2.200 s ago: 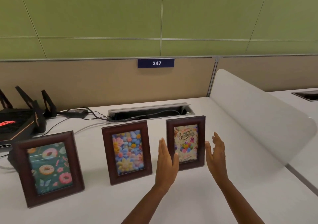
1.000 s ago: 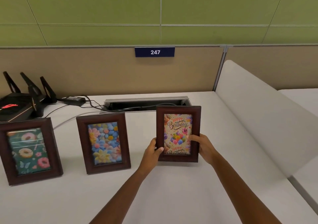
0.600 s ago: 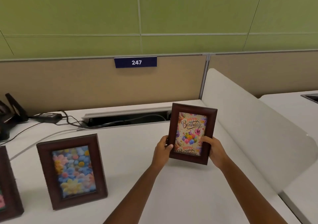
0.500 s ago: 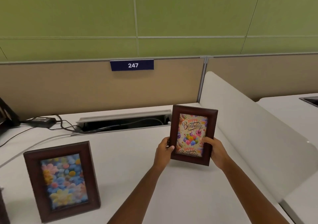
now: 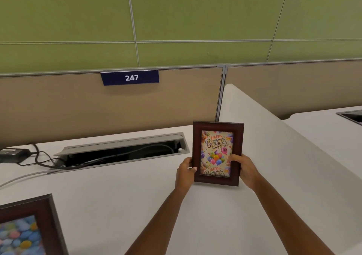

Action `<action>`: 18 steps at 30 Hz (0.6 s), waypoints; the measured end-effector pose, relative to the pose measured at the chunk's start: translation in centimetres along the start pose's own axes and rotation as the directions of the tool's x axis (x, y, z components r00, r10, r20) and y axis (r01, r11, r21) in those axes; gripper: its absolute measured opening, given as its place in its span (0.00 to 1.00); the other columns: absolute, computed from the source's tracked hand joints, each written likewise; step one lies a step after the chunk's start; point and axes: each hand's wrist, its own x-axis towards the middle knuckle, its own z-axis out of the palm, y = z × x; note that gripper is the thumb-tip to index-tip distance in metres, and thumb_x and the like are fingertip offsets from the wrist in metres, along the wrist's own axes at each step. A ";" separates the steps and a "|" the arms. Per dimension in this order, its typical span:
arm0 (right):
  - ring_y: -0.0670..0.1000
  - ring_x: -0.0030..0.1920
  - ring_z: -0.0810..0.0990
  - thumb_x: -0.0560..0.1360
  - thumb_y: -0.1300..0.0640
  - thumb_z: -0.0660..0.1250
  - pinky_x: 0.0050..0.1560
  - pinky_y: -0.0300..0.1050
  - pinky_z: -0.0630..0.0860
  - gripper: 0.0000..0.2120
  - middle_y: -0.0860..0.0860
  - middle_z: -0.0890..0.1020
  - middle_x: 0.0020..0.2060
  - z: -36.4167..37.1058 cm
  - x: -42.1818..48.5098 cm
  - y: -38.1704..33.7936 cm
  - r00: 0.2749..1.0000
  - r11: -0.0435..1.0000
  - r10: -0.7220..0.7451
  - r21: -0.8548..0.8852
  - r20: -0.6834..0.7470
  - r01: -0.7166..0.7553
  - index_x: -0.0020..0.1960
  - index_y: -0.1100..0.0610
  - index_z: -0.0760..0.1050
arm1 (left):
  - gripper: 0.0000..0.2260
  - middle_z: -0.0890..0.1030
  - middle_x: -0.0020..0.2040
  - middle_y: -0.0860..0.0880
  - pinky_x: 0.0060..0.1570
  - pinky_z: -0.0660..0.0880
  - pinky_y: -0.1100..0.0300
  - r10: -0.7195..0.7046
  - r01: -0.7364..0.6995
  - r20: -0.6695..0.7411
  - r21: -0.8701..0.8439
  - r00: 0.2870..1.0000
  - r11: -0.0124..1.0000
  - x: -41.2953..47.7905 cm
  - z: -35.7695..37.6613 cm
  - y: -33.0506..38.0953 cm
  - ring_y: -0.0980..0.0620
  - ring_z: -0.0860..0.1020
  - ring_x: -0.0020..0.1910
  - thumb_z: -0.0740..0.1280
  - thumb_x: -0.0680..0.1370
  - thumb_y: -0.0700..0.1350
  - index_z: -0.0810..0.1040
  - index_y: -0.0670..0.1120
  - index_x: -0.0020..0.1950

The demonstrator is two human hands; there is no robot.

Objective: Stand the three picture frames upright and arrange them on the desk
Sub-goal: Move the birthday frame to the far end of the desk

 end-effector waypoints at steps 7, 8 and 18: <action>0.53 0.43 0.83 0.72 0.67 0.62 0.39 0.46 0.80 0.10 0.52 0.83 0.42 -0.4 1.1 0.1 0.999 1.000 0.015 -0.002 0.031 -0.015 0.47 0.55 0.76 | 0.14 0.76 0.63 0.39 0.60 0.74 0.49 -0.009 0.009 -0.026 0.015 1.000 1.000 0.8 0.7 -0.8 0.42 0.75 0.62 0.57 0.79 0.35 0.69 0.37 0.65; 0.53 0.44 0.82 0.72 0.67 0.61 0.41 0.47 0.79 0.10 0.53 0.83 0.43 -0.5 1.2 0.1 0.999 1.000 0.014 -0.003 0.033 -0.014 0.47 0.55 0.76 | 0.14 0.75 0.64 0.40 0.60 0.74 0.49 -0.009 0.010 -0.029 0.016 1.000 1.000 0.8 0.8 -0.8 0.42 0.75 0.62 0.57 0.79 0.36 0.69 0.38 0.65; 0.56 0.51 0.78 0.74 0.63 0.62 0.54 0.53 0.75 0.14 0.59 0.78 0.58 -0.8 0.5 0.6 1.000 0.989 0.017 -0.149 0.022 -0.014 0.59 0.56 0.70 | 0.15 0.74 0.65 0.39 0.61 0.74 0.50 -0.016 0.018 -0.018 0.098 1.000 0.995 -0.3 1.1 -1.4 0.42 0.74 0.63 0.57 0.80 0.38 0.66 0.39 0.67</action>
